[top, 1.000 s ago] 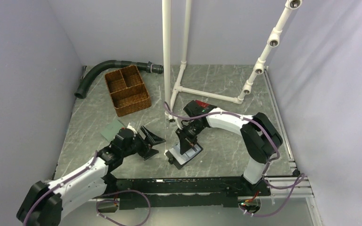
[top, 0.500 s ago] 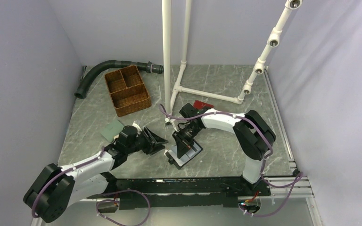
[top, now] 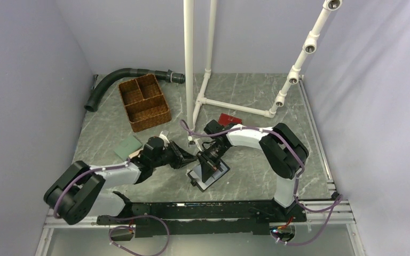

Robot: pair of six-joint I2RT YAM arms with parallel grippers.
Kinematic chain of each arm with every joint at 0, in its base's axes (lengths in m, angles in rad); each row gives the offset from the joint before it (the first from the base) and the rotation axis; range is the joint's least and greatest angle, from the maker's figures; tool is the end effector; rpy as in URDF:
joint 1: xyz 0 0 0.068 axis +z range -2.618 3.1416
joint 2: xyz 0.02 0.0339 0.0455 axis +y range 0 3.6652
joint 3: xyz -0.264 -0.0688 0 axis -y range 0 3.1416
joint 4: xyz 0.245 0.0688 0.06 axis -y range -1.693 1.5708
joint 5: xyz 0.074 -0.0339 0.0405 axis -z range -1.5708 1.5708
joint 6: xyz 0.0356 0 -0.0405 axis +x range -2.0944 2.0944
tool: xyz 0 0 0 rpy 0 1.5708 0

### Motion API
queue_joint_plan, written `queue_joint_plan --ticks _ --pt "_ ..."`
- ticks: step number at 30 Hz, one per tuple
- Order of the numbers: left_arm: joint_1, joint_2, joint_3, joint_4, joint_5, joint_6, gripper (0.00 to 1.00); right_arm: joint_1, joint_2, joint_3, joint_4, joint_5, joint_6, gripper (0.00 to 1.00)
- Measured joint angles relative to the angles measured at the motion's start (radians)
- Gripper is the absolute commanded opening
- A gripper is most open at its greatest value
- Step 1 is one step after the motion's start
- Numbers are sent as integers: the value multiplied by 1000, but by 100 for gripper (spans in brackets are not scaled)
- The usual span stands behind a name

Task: Take the credit cards out of the card holder
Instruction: Remove the credit card from the card holder.

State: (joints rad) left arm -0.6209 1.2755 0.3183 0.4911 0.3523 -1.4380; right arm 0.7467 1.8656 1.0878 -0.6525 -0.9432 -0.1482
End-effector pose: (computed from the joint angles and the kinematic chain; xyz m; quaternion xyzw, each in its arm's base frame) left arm 0.1793 -0.1434 0.1520 -0.2486 0.8057 -0.5196 0.1383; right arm 0.2202 0.2430 0.1430 0.4132 -0.7874 -0.4515 0.0739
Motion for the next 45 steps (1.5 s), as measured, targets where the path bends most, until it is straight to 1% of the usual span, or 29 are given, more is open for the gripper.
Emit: queue_joint_plan --ticks 1,4,9,13,15,17,21,23,27,37,45 --pt "-8 21 6 10 2 -2 3 -3 0 0 0 -12 0 8" --pt "-31 110 29 56 19 -16 0 -14 0 0 -1 -39 0 10" --pt "-35 256 36 131 63 -55 0 -26 -1 0 0 -53 0 15" --pt "-35 328 47 127 98 -86 0 -43 -8 0 -4 -49 -6 20" --pt "-35 338 61 94 111 -93 0 -63 -32 -1 -12 -28 -18 22" --pt "-35 335 82 47 121 -92 0 -90 -66 -3 -14 -6 -25 28" --pt "-35 307 134 -78 124 -56 5 -169 -171 -43 9 44 -21 39" --pt "-35 296 159 -130 126 -30 8 -210 -211 -71 23 65 -14 41" --pt "-35 296 182 -161 142 4 12 -254 -221 -102 49 101 3 42" --pt "-66 322 194 -168 166 35 24 -261 -136 -105 75 146 53 43" --pt "-71 323 193 -158 166 34 27 -261 -122 -100 76 149 76 45"
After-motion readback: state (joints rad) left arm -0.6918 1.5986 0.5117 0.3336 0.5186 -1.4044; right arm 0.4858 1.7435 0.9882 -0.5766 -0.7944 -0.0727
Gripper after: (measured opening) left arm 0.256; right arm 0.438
